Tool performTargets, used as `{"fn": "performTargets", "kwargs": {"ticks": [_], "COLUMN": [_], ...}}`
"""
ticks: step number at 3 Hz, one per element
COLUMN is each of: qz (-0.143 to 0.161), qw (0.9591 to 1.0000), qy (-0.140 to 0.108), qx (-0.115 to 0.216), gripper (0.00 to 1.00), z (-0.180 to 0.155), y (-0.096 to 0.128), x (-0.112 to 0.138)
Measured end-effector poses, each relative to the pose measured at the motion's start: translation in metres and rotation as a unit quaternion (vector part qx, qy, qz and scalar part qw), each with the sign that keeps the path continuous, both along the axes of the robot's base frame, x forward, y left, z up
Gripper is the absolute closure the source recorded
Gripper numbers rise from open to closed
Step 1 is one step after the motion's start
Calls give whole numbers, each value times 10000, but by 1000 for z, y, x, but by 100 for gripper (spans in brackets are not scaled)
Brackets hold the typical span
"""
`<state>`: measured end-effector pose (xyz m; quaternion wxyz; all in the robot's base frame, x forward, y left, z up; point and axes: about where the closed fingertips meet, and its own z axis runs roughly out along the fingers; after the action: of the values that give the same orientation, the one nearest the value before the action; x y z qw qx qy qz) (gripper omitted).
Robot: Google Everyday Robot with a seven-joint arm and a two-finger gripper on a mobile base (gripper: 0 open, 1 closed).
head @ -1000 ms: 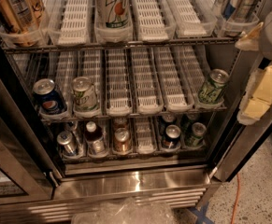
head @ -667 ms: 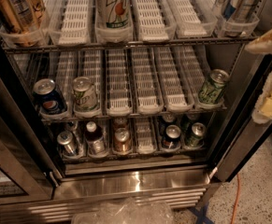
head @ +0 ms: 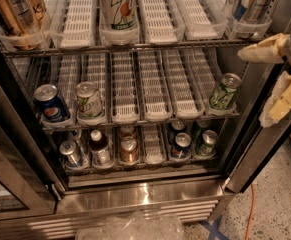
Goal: Pick 7up can from top shelf of fridge
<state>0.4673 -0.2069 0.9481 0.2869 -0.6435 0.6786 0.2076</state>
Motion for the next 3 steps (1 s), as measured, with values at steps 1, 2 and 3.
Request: {"fn": "performTargets", "kwargs": {"ticks": [1,2,3], "qz": [-130,-327,-325], "qw": [9998,9991,9992], "qy": [-93,-130,-88], "qx": [-72,218,208], "gripper": [0,0,0], "z": [-2,-9,-15], "y": [-3,28,31], "x": [2,-13,-14]}}
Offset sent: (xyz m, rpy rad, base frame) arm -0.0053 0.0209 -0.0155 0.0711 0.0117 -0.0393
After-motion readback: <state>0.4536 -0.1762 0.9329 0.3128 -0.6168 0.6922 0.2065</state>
